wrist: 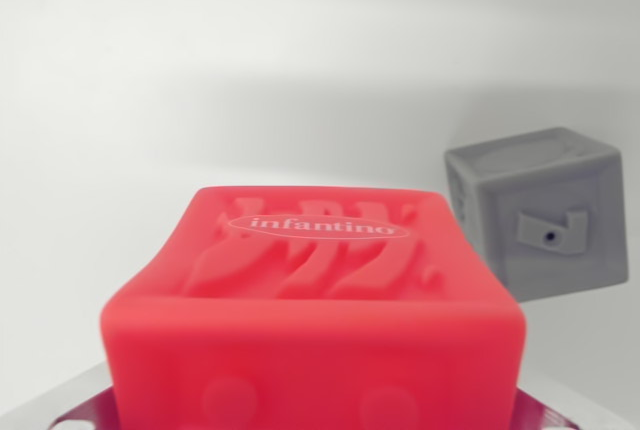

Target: Destack cube

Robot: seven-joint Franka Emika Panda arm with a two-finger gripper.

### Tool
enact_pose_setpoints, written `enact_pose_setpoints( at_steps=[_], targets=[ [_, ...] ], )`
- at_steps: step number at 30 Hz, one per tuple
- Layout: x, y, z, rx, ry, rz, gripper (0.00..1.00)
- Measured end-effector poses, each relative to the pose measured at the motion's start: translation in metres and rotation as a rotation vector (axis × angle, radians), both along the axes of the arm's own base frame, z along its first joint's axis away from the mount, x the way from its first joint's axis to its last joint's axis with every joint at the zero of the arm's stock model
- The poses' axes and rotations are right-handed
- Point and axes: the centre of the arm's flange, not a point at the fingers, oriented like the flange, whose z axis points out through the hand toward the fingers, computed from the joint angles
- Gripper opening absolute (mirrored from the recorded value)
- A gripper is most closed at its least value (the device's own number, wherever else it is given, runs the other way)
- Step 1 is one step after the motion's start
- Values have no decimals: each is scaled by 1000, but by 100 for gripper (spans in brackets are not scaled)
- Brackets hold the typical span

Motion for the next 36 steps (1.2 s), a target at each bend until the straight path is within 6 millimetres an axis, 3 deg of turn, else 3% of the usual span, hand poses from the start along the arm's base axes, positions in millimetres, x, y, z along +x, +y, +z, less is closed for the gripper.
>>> enact_pose_setpoints(
  at_steps=[36],
  targets=[
    [4, 71, 1, 1, 1, -201, 0]
  ],
)
